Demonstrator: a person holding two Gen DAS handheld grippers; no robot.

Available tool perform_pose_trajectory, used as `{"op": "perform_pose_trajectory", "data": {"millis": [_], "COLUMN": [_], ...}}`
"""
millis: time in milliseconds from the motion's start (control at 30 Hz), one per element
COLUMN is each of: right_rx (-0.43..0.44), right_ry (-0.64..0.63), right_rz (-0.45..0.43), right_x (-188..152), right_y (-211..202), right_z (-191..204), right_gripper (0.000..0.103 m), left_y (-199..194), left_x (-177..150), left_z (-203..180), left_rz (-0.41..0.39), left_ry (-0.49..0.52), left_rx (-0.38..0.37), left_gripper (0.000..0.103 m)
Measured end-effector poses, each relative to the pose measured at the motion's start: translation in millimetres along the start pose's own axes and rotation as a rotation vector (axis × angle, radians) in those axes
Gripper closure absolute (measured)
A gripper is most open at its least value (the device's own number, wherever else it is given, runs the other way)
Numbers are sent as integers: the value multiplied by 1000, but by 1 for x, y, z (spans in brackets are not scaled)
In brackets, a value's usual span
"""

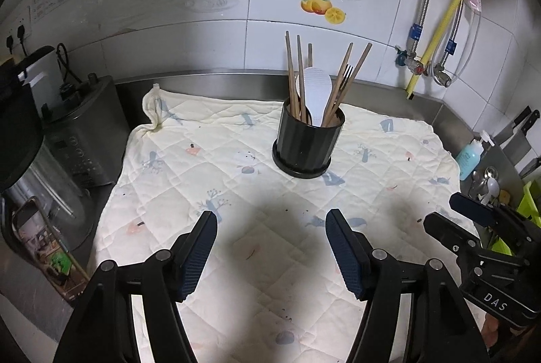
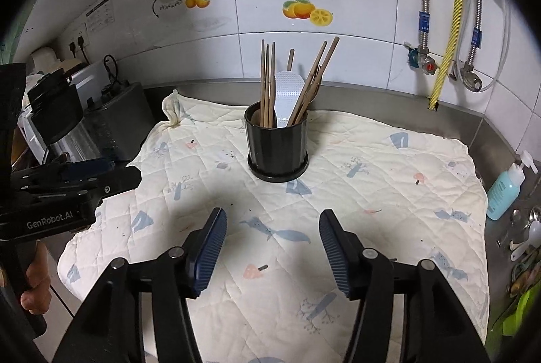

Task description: Organize utensils

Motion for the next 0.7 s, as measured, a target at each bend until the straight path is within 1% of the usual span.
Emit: {"op": "perform_pose_trajectory", "data": {"millis": [67, 200, 400, 700], "right_rx": [8, 13, 14, 15], "right_ry": [11, 25, 35, 45], "right_rz": [-5, -10, -18, -41], "right_x": [-3, -7, -11, -7], "right_y": [-3, -7, -11, -18], "right_z": [0, -2, -3, -5], "right_gripper": [39, 37, 37, 36], "left_y": [-3, -6, -5, -8], "left_x": [-3, -9, -14, -16], "left_z": [-1, -3, -4, -4], "left_rz": [1, -9, 1, -16], "left_ry": [-3, 14, 15, 41], "left_rx": [-8, 15, 19, 38], "left_gripper": [32, 32, 32, 32]}}
Point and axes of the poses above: each gripper's, at about its wrist camera, not at the fingertips, and y roughly the way its jaws point, z to its left, x to its top, the point moved 5 cm from there along y, roughly the way its jaws point, and after that the axes turned 11 degrees about -y, right-handed, at the moved point
